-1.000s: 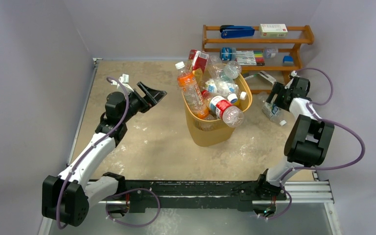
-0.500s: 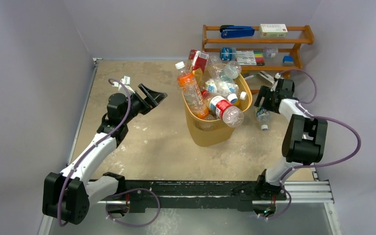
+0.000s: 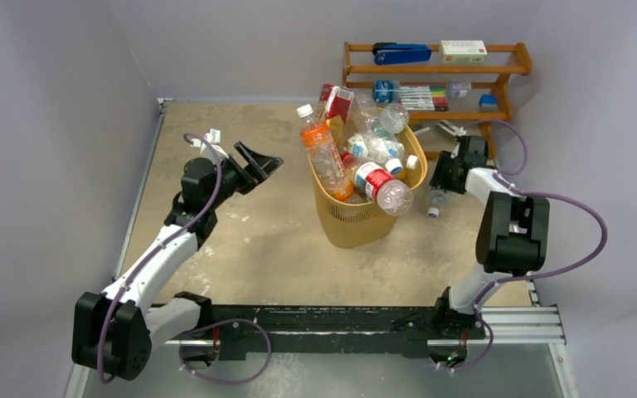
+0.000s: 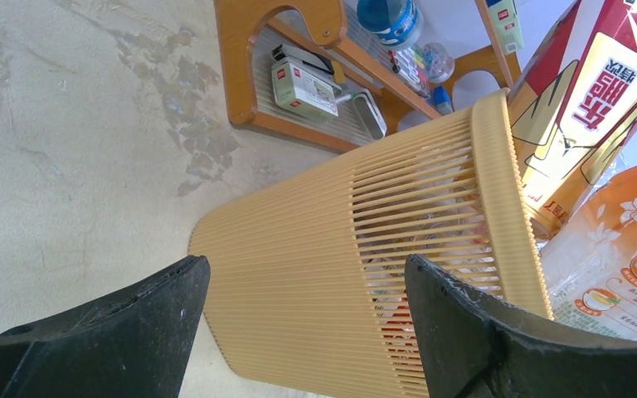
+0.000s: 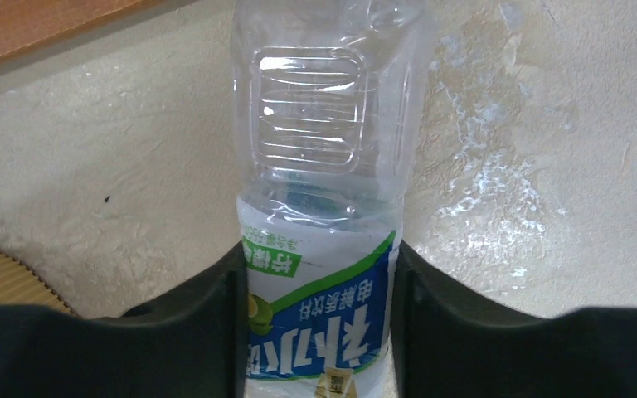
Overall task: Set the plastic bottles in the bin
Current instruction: Pick up the plastic bottle at the center of the board.
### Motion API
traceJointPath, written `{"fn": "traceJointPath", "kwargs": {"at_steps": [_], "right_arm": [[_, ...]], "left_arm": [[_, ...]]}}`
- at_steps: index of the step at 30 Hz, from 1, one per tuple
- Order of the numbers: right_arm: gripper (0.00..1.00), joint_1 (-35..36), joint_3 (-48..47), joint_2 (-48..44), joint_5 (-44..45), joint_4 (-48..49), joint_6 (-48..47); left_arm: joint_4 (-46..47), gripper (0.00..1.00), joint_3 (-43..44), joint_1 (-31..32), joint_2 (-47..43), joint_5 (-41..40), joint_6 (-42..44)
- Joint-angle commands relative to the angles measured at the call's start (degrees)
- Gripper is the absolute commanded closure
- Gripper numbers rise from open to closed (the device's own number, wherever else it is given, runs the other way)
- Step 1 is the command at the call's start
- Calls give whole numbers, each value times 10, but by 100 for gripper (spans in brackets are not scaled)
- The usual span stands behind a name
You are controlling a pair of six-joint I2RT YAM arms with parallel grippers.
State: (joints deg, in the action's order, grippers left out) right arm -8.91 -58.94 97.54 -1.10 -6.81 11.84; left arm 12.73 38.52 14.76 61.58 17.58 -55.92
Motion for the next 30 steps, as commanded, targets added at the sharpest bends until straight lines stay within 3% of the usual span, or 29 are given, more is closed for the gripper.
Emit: {"fn": "traceJointPath", "kwargs": {"at_steps": [1,8,17,24,27,30], "right_arm": [[58,1,5,-20,-21,-17,6],[61,1,-50,-155,-32,-108,16],[60,1,-296,-288,-49,-288,16],[60,1,-527,-280,-199,-365,44],[61,2,-570,-274,-284,-340,84],[61,3,-554,-283,-335,-291,122]], "left_arm": [[11,13,10,1,-17,-2,10],[-30,13,24,1,-34,-5,21],[-82,13,37,1,-64,-14,35],[-110,13,43,1,-89,-20,37],[-124,13,46,1,-100,-22,37],[-133,13,48,0,-111,-24,37]]}}
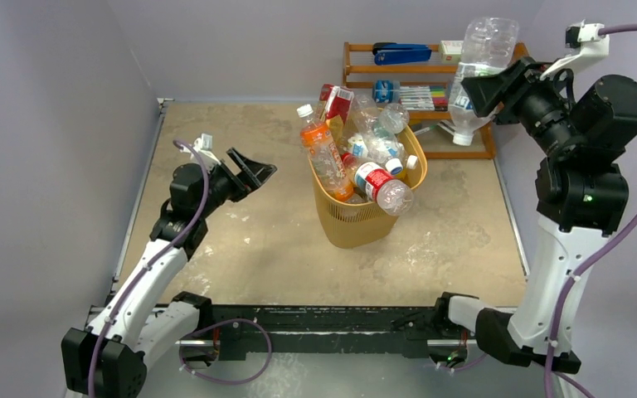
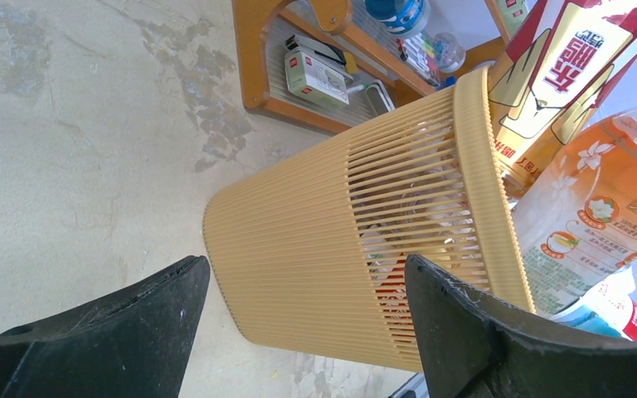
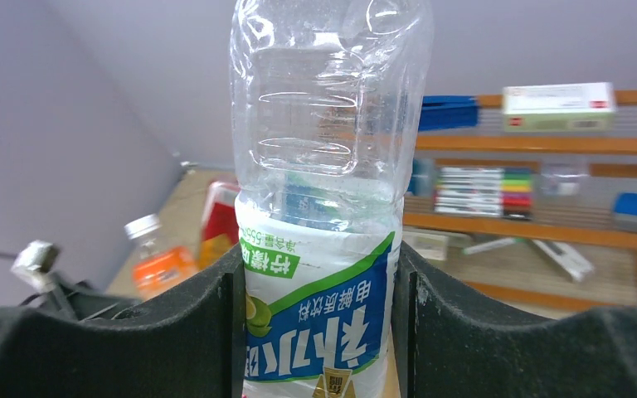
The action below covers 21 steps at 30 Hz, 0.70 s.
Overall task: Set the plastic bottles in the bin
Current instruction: Pick up the plastic bottle at the center of the board, then place the plastic bottle in the trash bin.
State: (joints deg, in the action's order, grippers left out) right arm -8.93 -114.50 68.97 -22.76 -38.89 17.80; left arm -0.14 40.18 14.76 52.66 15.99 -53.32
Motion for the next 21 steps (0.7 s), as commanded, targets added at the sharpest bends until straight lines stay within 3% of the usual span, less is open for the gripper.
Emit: {"fn": "traceJointPath", "kwargs": {"at_steps": [1,8,15,21], "right_arm": [[61,6,13,-2,-129,47,73],[62,64,77,-2,-150,159,145],[62,203,10,81,-24,179,168],[62,353,59,95,147,208,192]], "left_arm": [[-9,13,33,1,-24,-8,12],[-20,13,34,1,-33,-11,14],[-29,13,39,1,-39,-15,15],[-37,12,44,1,-42,-15,20]]}}
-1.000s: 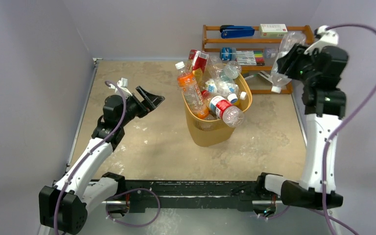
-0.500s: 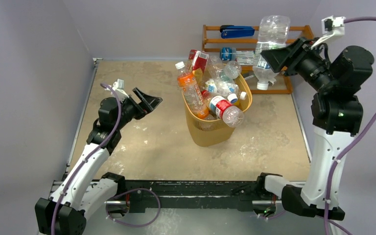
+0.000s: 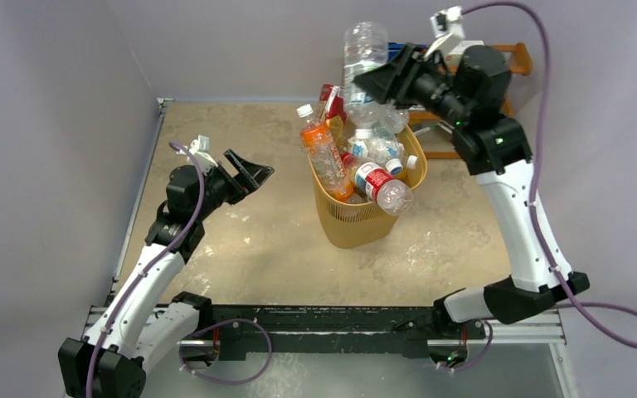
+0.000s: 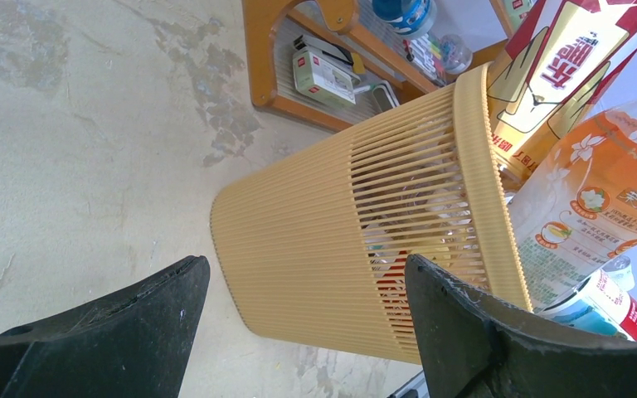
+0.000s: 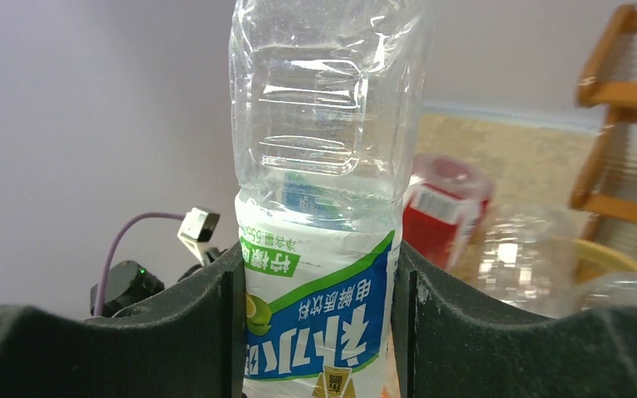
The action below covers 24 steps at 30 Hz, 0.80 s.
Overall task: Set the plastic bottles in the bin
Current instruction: Place the plastic bottle in the trash bin.
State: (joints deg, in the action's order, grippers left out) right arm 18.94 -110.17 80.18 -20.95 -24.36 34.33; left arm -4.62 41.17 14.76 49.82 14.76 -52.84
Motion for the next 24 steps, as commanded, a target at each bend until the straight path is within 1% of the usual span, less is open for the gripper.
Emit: {"fn": "traceJointPath", "kwargs": {"at_steps": [1,4,6,12,24], "right_arm": [[62,90,31,-20,151,70,30],[62,135,86,-38,203,98,48],[61,161,101,-43,241,88,52],[60,197,148,-62,321,75,55],[60,275,158,-59,475,42,23]], "left_arm": [[5,13,34,1,-15,-2,16],[3,12,36,1,-18,-1,17],[0,13,37,0,-19,-1,20],[2,12,31,1,-24,1,19],[1,12,21,1,-30,2,23]]}}
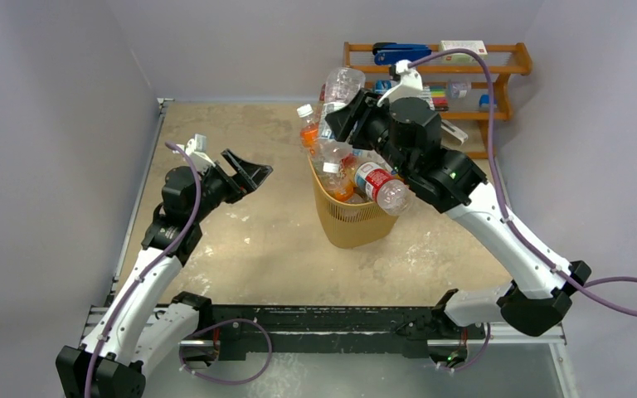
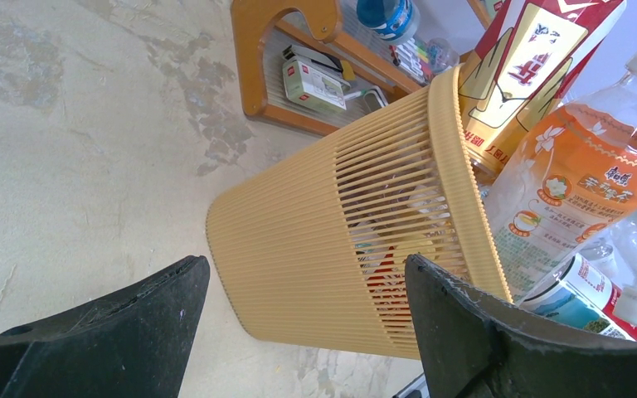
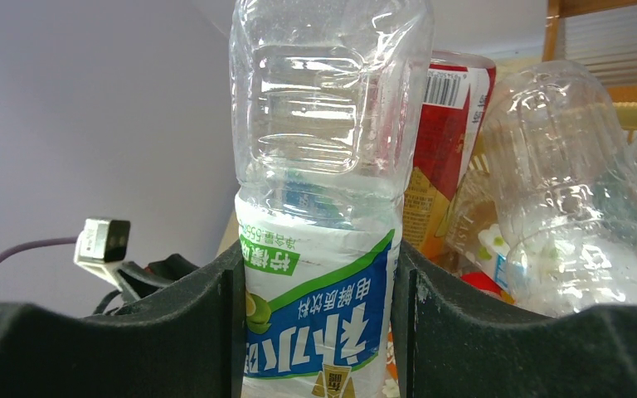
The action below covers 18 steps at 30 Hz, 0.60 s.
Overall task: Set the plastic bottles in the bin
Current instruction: Place the plastic bottle in the trash bin.
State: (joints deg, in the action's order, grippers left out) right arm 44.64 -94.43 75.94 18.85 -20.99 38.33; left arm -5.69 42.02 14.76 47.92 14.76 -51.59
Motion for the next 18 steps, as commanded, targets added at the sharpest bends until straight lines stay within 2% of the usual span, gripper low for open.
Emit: {"fn": "traceJointPath", "kwargs": {"at_steps": [1,9,18], "right_arm": [[60,23,3,-20,86,7,-22],[59,35,28,-49,130,-7,-65],[59,42,41,-44,138,1,-124]], "left_arm": [[13,12,11,1,-11,3,10],[18,12,6,1,-10,4,5],[22,12,4,1,-11,3,1]]}}
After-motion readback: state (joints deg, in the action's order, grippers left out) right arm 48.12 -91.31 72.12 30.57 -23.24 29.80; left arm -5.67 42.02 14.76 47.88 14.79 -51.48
